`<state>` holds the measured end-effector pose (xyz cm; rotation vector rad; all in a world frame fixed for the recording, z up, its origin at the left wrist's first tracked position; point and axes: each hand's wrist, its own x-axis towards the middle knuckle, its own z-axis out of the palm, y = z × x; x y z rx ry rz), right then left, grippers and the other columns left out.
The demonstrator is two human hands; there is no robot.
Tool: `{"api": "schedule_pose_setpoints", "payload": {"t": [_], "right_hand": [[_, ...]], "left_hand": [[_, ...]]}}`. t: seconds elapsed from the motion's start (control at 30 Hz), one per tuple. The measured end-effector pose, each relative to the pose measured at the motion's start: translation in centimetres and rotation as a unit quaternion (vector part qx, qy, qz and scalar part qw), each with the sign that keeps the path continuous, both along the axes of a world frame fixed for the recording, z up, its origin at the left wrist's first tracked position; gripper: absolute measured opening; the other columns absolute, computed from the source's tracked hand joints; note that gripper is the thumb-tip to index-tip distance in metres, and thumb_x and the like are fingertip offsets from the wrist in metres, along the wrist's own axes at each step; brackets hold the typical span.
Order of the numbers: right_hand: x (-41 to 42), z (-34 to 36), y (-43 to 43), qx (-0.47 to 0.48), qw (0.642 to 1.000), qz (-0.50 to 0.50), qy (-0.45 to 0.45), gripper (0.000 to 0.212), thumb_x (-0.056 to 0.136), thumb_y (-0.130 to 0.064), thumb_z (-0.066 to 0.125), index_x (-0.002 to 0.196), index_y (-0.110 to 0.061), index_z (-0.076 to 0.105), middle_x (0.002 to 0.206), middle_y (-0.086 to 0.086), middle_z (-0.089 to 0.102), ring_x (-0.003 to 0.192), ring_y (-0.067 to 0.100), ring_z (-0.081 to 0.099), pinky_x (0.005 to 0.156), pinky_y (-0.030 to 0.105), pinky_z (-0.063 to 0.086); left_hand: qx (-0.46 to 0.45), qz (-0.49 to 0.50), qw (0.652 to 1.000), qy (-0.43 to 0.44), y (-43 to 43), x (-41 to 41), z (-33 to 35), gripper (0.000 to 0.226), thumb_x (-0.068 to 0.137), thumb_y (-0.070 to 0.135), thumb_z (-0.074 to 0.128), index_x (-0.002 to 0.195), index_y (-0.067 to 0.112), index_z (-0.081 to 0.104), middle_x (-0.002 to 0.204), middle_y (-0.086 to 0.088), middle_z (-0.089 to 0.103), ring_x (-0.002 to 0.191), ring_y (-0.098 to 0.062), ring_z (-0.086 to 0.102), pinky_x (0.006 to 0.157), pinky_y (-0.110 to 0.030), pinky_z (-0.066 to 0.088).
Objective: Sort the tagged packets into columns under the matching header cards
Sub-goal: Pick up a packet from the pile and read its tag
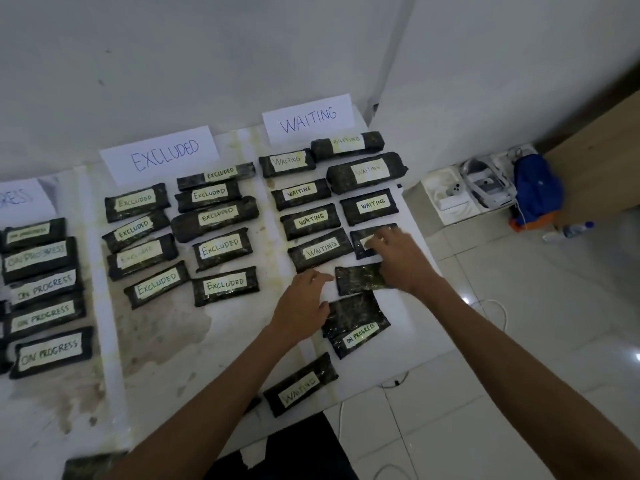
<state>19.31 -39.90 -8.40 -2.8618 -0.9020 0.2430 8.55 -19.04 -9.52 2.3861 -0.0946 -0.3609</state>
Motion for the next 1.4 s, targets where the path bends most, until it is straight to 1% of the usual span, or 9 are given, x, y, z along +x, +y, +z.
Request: {"api": "schedule_pose_setpoints", "payload": {"t": [0.3,0.53,0.73,0.93,1.0,1.13,1.23,1.3,1.4], "right_hand": [[-5.5,-1.9,-0.3,-0.063,0.998,-0.001,0.025,0.059,0.057,-0.009,0.083,0.111,-0.01,0.059,0.11,0.014,0.059,0.093,0.031,0.057,0.074,0.04,0.051],[-4.7,-1.0,-0.3,0.055,0.993,-0.071,0.081,0.034,0.075,0.005,0.056,0.108,-0.005,0.061,0.1,0.017,0.064,0.084,0.035,0.06,0.07,0.039,0.05],[-4.4,2.1,0.5,0.197,0.925,-0.204,0.253,0.032,0.089,-0.006,0.052,0.121,-0.013,0.057,0.103,0.001,0.059,0.091,0.017,0.057,0.063,0.012,0.04],[-5.7,4.0,2.5,0.242,0.899,-0.214,0.295,0.03,0.089,-0.005,0.055,0.118,-0.013,0.059,0.103,0.002,0.061,0.079,0.01,0.061,0.059,0.013,0.045],[-6.5,4.4,3.3,0.273,0.877,-0.234,0.318,0.028,0.088,-0.005,0.057,0.115,-0.012,0.06,0.103,0.004,0.063,0.083,0.017,0.065,0.064,0.022,0.054],[-9.3,4.7,6.3,0.338,0.825,-0.284,0.352,0.026,0.082,-0.006,0.067,0.107,-0.008,0.059,0.1,0.008,0.064,0.085,0.022,0.068,0.071,0.038,0.06],[-11.9,4.4,9.1,0.368,0.807,-0.267,0.377,0.033,0.074,-0.017,0.079,0.1,-0.009,0.06,0.095,0.006,0.068,0.082,0.016,0.068,0.066,0.029,0.058],[-13.2,4.1,10.8,0.383,0.793,-0.252,0.401,0.037,0.071,-0.01,0.081,0.1,-0.006,0.059,0.094,0.008,0.068,0.077,0.014,0.069,0.064,0.024,0.056],[-14.4,3.7,12.9,0.377,0.791,-0.202,0.438,0.038,0.072,-0.004,0.078,0.105,-0.007,0.058,0.101,0.008,0.067,0.086,0.019,0.07,0.076,0.034,0.059]], "left_hand": [[0.022,0.015,0.999,0.044,3.1,-3.5,1.0,0.044,0.088,0.017,0.053,0.131,0.018,0.043,0.13,-0.004,0.048,0.116,-0.021,0.042,0.092,-0.031,0.041],[-0.012,0.061,0.997,0.038,4.3,-4.9,2.3,0.04,0.089,0.018,0.054,0.128,0.019,0.046,0.127,-0.003,0.048,0.12,-0.019,0.041,0.094,-0.026,0.035],[-0.035,0.078,0.996,0.025,4.4,-5.2,3.3,0.039,0.088,0.016,0.055,0.126,0.019,0.048,0.125,-0.002,0.048,0.12,-0.018,0.042,0.095,-0.026,0.035],[-0.023,0.054,0.998,-0.007,4.1,-4.9,4.3,0.044,0.087,0.013,0.055,0.129,0.019,0.046,0.128,-0.002,0.047,0.12,-0.018,0.042,0.094,-0.027,0.038],[-0.032,0.063,0.998,-0.006,4.0,-5.0,4.5,0.044,0.087,0.013,0.055,0.13,0.016,0.045,0.128,-0.003,0.047,0.119,-0.018,0.044,0.092,-0.027,0.04],[-0.13,0.176,0.973,0.069,3.4,-5.0,5.6,0.045,0.089,0.02,0.058,0.132,0.013,0.046,0.123,-0.005,0.053,0.095,-0.012,0.053,0.076,-0.02,0.041],[-0.166,0.234,0.953,0.099,3.6,-5.4,5.7,0.046,0.089,0.026,0.059,0.133,0.016,0.047,0.122,-0.002,0.055,0.085,-0.007,0.053,0.063,-0.012,0.038],[-0.178,0.265,0.943,0.096,4.4,-6.2,5.5,0.048,0.087,0.029,0.061,0.132,0.015,0.048,0.122,0.0,0.055,0.089,-0.008,0.054,0.065,-0.013,0.038],[-0.19,0.3,0.929,0.104,6.2,-7.4,5.1,0.04,0.086,0.028,0.064,0.123,0.017,0.051,0.109,0.001,0.06,0.085,-0.009,0.057,0.061,-0.011,0.039]]}}
